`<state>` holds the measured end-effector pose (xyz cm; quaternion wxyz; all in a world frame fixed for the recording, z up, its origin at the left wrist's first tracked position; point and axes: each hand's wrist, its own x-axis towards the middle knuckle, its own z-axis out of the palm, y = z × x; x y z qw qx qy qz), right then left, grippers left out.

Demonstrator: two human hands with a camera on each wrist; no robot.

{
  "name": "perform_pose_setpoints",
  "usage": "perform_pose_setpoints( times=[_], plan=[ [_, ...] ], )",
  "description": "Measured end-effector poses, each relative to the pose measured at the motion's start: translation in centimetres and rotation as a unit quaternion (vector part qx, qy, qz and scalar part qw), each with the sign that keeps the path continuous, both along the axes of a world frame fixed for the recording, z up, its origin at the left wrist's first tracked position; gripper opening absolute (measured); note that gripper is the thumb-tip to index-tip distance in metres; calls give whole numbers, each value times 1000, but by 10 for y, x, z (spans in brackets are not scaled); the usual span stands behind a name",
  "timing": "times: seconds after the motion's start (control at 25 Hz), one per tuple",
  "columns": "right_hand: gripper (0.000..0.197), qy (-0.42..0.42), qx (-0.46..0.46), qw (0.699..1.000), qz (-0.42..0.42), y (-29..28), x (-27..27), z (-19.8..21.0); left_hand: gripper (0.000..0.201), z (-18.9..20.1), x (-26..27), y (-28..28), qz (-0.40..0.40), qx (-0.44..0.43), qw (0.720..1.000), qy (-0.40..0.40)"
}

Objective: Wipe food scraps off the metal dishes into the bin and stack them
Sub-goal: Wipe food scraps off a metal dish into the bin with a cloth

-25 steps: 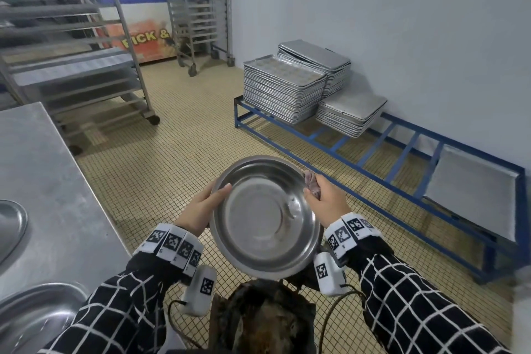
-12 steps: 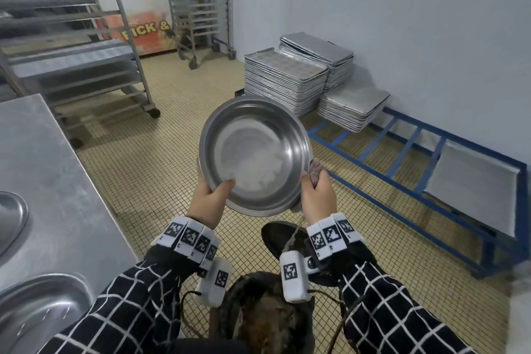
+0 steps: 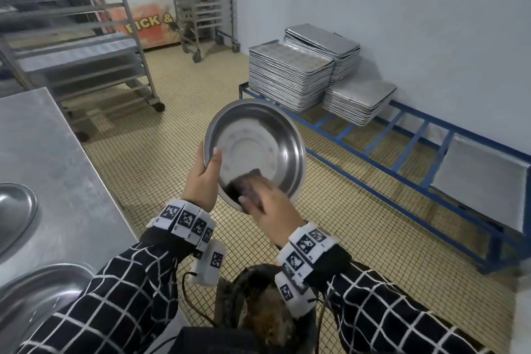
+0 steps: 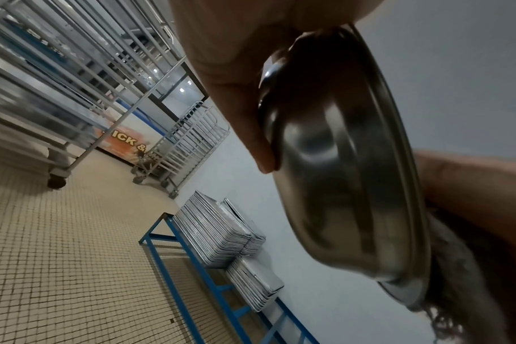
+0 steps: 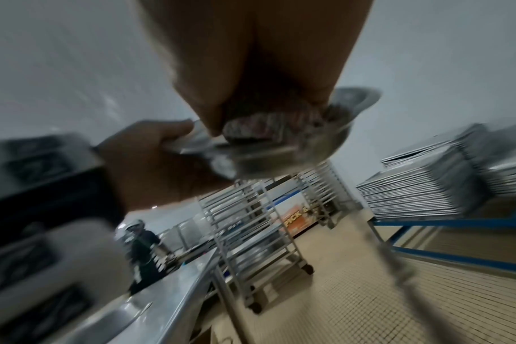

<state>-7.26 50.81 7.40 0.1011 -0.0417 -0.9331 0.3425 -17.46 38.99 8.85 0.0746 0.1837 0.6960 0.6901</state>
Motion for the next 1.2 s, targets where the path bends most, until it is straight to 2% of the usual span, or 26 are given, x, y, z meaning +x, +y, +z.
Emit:
perform_pose_setpoints(
  times=[0.12,0.28,0.4,0.48,0.64,0.72,0.88,0.92,1.0,1.08,1.2],
  plan=[
    [49,15,84,993,78,-9,8,-8,33,6,-1,-3,0,-2,1000,14],
    [57,-24,241,967,78,17,11,-18,28,8,-5,-13,-2,-3,1000,6],
    [70,-32,205,975,75,18,10,-23,37,4,-3,-11,-8,-24,1000,13],
    [62,-12,144,987,73,4,5,-19,50,0,-1,-5,-12,-32,999,19],
    [56,-4,28,999,39,-11,-4,-17,65,0,-3,5,-14,-32,999,13],
    [55,-10,48,998,28,-5,0,-18,69,3,-7,4,-16,-23,1000,9],
    [54,-71,200,977,20,22,12,-18,73,-2,-14,-2,-13,-21,1000,-13],
    [53,-96,241,966,13,29,14,-20,73,-3,-13,-2,-20,-26,999,-17],
    [52,-145,303,942,-17,44,16,-26,59,-7,-8,-3,-36,-31,999,-24],
    [54,-179,328,926,-51,62,13,-33,42,-9,-2,-2,-49,-28,998,-39],
    [61,-183,333,921,-90,84,5,-37,29,-7,7,1,-68,-48,995,-56]
  ],
)
